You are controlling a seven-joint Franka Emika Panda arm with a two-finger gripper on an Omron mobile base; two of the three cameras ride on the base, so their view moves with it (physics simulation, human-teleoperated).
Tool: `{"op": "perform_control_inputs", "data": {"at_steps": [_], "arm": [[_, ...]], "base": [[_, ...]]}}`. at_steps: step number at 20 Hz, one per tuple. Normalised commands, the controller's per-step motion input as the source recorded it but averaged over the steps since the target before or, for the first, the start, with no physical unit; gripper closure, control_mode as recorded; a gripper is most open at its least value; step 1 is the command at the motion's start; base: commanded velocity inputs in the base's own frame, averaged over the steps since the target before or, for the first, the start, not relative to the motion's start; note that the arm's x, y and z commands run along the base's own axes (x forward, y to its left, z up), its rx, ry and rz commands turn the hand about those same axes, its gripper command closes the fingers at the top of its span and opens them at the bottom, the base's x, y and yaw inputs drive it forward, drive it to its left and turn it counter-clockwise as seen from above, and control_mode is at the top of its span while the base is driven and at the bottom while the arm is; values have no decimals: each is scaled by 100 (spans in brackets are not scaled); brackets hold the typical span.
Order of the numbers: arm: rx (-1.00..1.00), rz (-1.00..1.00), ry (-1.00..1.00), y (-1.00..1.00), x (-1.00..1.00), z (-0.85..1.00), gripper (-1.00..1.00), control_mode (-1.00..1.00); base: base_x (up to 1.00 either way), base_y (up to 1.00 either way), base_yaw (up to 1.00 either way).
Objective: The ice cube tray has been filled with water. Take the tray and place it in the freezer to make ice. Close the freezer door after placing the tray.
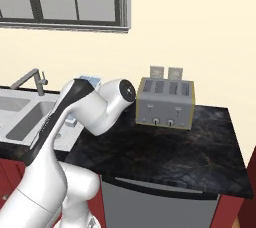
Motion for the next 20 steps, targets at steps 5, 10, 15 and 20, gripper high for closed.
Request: {"op": "perform_control_inputs", "data": {"at_steps": [5,10,15,20], "arm": [[0,0,-1,1,-8,0,100,100],[0,0,0,0,0,0,100,100],[0,0,0,0,0,0,100,100],[0,0,0,0,0,0,100,100]], "base": [[-22,0,0],[-94,0,0],[-90,0,0],[-79,1,0]]}}
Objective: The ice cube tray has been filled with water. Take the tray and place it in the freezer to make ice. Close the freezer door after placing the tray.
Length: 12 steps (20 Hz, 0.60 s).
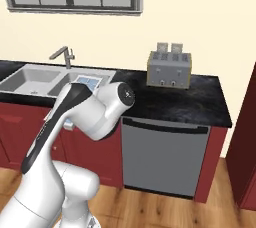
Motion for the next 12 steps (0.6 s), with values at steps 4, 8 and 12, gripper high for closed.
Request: {"op": "perform_control_inputs", "data": {"at_steps": [4,8,12], "arm": [[0,0,0,0,0,0,100,100],[0,0,0,0,0,0,100,100],[0,0,0,0,0,0,100,100]], "base": [[-42,2,4],[-43,0,-7],[-27,0,-42]]}}
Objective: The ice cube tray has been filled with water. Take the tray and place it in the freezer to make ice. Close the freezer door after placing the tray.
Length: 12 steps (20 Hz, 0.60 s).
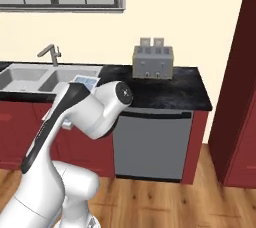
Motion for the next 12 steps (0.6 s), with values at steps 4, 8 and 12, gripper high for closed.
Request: {"op": "perform_control_inputs", "data": {"at_steps": [4,8,12], "arm": [[0,0,0,0,0,0,100,100],[0,0,0,0,0,0,100,100],[0,0,0,0,0,0,100,100]], "base": [[-18,0,-57],[-13,0,-62],[-20,0,-61]]}}
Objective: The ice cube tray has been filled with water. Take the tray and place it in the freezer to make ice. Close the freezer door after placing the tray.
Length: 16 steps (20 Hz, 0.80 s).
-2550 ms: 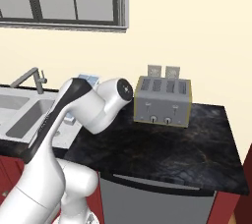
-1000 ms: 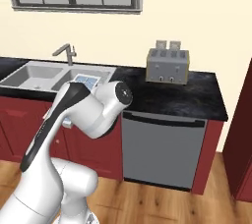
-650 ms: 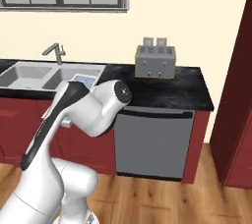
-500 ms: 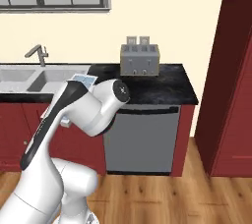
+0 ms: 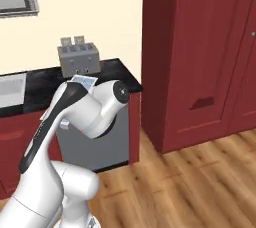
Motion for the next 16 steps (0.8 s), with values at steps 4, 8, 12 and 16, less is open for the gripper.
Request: {"op": "perform_control_inputs", "data": {"at_steps": [4,8,12,16], "arm": [[0,0,0,0,0,0,100,100],[0,0,0,0,0,0,100,100],[0,0,0,0,0,0,100,100],[0,0,0,0,0,0,100,100]], "base": [[-23,0,-60],[-22,0,-56],[-28,0,-61],[-31,0,-66]]}}
